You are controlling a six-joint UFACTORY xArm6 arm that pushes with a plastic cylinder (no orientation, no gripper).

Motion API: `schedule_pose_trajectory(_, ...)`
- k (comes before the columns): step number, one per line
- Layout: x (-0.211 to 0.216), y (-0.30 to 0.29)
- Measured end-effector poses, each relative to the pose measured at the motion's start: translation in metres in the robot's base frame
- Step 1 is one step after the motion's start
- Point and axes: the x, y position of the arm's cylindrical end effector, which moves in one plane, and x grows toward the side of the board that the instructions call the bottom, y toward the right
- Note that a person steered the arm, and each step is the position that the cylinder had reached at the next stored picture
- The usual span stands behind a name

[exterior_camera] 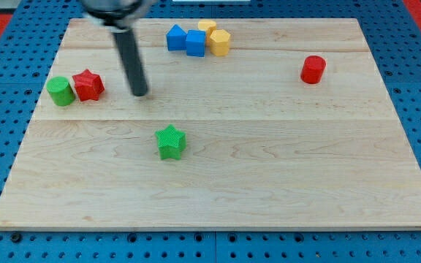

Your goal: Move green star close to the red star

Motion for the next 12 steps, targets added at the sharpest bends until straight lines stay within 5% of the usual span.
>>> schedule_pose_trajectory(1,0.028,0.073)
schedule_pose_trajectory(2,0.098,0.109)
schedule_pose_trajectory(3,0.129,0.076)
schedule_pose_trajectory(6,0.126,-0.024)
schedule_pose_trajectory(12,0.056,-0.011)
